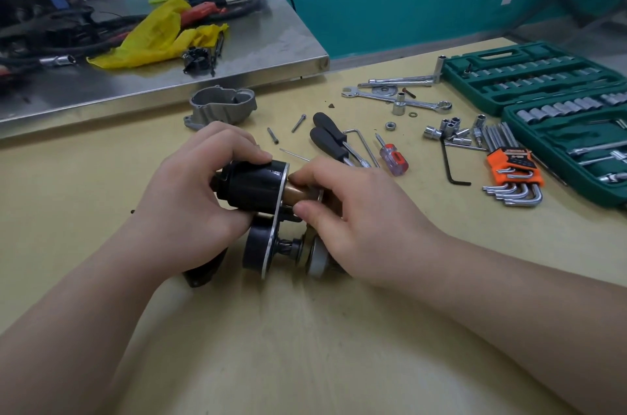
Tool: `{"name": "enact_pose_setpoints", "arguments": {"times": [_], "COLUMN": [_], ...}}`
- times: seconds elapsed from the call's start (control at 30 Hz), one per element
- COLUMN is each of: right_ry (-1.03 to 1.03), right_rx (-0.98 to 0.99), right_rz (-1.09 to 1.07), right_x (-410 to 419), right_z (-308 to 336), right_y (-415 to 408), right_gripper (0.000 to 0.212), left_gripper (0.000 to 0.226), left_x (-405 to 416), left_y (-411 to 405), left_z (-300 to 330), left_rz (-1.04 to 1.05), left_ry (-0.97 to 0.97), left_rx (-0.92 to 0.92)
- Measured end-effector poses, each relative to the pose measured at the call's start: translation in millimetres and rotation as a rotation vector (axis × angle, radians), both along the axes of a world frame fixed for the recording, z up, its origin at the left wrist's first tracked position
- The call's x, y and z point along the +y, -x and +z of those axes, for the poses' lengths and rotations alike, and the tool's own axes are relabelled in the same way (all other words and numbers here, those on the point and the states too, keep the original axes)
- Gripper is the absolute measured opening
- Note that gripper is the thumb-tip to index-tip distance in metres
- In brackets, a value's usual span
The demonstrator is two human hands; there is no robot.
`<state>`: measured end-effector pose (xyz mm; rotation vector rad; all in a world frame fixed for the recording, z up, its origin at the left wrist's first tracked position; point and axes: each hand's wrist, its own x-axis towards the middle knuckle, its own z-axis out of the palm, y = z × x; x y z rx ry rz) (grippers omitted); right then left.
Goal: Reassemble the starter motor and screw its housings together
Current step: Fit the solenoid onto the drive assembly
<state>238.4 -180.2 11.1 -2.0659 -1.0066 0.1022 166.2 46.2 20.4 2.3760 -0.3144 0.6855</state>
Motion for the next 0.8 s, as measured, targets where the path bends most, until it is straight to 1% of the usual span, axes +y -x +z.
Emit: {"name": "enact_pose_setpoints", "arguments": {"times": [0.1, 0.2, 0.47, 0.67, 0.8], "right_ry": [0.063, 0.062, 0.036, 0.092, 0.028], "right_rx": [-0.117, -0.165, -0.056, -0.059, 0.014], "right_rz": [0.003, 0.000, 0.000, 0.016, -0.013], "right_x": [0.4, 0.9, 0.6, 2.2, 1.7], "right_z": [4.9, 6.6, 6.4, 9.5, 7.9], "right_y": [2.0, 3.9, -0.7, -4.7, -5.2], "right_gripper": [0.015, 0.014, 0.017, 0.017, 0.017], "left_gripper": [0.061, 0.061, 0.063, 0.062, 0.068], "left_x": [1.1, 2.5, 4.4, 2.3, 4.5], "left_y": [-0.1, -0.4, -1.8, -1.5, -3.3], "left_z": [0.0, -0.9, -1.6, -2.0, -3.8], "left_rz": [0.000, -0.008, -0.013, -0.013, -0.028], "left_ry": [-0.008, -0.003, -0.011, -0.021, -0.021], "left_rx": [0.005, 0.014, 0.008, -0.005, -0.020]}}
